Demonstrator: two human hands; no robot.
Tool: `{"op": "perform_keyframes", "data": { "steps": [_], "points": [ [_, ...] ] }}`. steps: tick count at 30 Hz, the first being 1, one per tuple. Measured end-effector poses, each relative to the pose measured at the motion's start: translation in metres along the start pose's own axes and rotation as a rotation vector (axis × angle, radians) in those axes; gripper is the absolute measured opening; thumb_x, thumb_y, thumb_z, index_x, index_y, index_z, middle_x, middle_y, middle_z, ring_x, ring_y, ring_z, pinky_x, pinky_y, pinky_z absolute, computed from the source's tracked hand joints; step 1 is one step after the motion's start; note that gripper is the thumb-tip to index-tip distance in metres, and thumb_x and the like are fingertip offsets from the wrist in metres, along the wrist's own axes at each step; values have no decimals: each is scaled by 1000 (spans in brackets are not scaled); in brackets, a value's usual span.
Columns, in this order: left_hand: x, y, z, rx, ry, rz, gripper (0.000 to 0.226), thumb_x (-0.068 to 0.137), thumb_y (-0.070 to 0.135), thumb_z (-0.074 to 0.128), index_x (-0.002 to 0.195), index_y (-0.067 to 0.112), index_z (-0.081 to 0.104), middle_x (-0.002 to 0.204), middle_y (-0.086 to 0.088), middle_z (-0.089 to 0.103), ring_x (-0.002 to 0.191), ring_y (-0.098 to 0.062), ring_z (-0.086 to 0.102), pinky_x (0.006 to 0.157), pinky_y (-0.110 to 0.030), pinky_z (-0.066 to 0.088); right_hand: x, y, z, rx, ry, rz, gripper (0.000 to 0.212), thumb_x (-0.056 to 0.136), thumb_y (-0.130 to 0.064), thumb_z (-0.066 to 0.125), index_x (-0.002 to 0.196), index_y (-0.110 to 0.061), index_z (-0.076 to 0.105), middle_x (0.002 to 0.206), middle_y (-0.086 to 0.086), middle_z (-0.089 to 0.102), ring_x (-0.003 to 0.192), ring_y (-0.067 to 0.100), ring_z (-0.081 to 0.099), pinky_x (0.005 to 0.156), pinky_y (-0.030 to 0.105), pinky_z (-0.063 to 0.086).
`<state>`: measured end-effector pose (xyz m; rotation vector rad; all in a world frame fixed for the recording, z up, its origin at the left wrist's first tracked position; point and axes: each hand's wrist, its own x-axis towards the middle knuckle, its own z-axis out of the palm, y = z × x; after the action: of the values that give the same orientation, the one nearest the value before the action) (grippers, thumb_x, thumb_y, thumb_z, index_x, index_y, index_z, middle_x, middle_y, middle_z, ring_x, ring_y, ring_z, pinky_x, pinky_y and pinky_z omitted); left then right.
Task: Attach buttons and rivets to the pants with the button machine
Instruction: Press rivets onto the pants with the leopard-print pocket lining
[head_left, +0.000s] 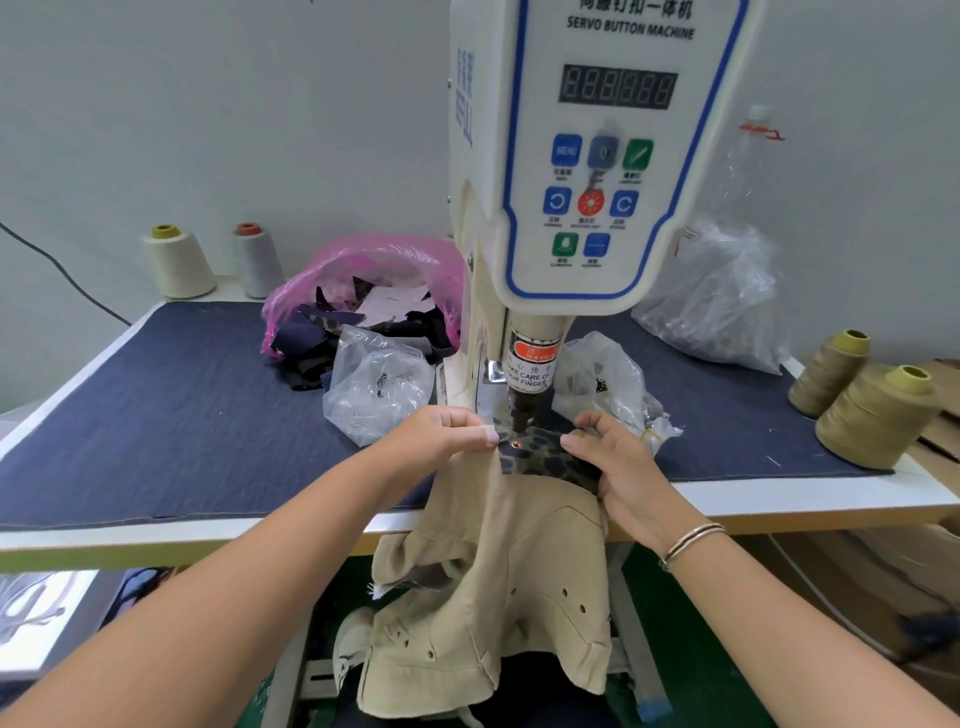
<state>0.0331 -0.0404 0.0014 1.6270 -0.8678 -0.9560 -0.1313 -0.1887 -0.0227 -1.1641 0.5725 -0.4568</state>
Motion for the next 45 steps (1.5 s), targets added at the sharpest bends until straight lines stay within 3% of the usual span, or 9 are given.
{"op": "perform_keyframes", "data": {
  "steps": [11, 16, 21, 24, 27, 33, 37, 42, 45],
  "points": [
    [-36, 23, -14, 207, -342, 61, 23, 88, 29, 62, 65, 26, 57, 65, 3, 44, 59, -8, 36, 57, -15, 27, -37, -9, 2, -119, -261, -93, 18, 76, -7, 66, 87, -20, 59, 72, -5, 62, 71, 8, 62, 64, 20, 52],
    [-52, 62, -18, 200, -336, 236, 33, 93, 12, 58, 63, 24, 53, 56, 18, 44, 51, 2, 37, 50, -7, 30, -68, 7, -3, -289, 117, -379, 28, 80, -30, 70, 103, -43, 61, 107, -15, 65, 101, 4, 61, 80, 17, 49],
    [-59, 90, -25, 192, -308, 305, 25, 85, 18, 60, 64, 18, 46, 56, 14, 40, 52, -3, 34, 51, -10, 27, -114, 90, 0, -540, -17, 201, 113, 50, -59, 82, 142, -37, 20, 139, -15, 37, 130, 8, 38, 110, 34, 32],
    [-59, 96, -37, 198, -243, 292, 26, 84, 25, 63, 61, 25, 48, 59, 8, 38, 57, -10, 29, 56, -25, 19, -124, 108, 4, -536, -163, 367, 58, 80, -37, 73, 131, -26, 46, 115, -17, 58, 112, -1, 52, 97, 14, 39],
    [-57, 91, -54, 236, -125, 281, 26, 90, 24, 64, 68, 19, 50, 61, 8, 45, 57, -6, 39, 53, -16, 29, -112, 90, 12, -497, -152, 306, 24, 89, -22, 64, 113, -26, 64, 104, -14, 70, 105, 1, 61, 92, 14, 42],
    [-58, 54, -93, 474, 228, 200, 11, 90, 22, 66, 85, 13, 62, 78, 3, 59, 73, -11, 52, 69, -24, 42, -110, 12, 71, -220, -378, 47, 25, 77, -32, 68, 101, -26, 74, 105, -1, 72, 103, 14, 66, 83, 22, 51],
    [-74, 47, -99, 536, 401, 292, 22, 88, 18, 68, 105, 29, 58, 108, 8, 60, 102, -9, 59, 90, -25, 47, -83, -26, 127, -146, -262, -107, 15, 87, -24, 61, 96, -19, 71, 101, 5, 71, 99, 24, 66, 90, 37, 51],
    [-121, 56, -85, 280, 112, 312, 44, 70, 63, 63, 112, 55, 53, 116, 23, 60, 107, 2, 58, 84, -17, 50, -55, -68, 175, -102, -161, -155, 16, 95, -13, 54, 103, -4, 64, 103, 18, 68, 99, 33, 65, 96, 53, 48],
    [-139, 49, -71, 282, 51, 251, 52, 67, 60, 71, 110, 69, 43, 118, 35, 55, 109, 10, 55, 82, -13, 51, -53, -86, 193, -38, -210, -223, 14, 92, -11, 57, 84, -8, 67, 84, 12, 67, 86, 28, 64, 93, 55, 49]
  ]
}}
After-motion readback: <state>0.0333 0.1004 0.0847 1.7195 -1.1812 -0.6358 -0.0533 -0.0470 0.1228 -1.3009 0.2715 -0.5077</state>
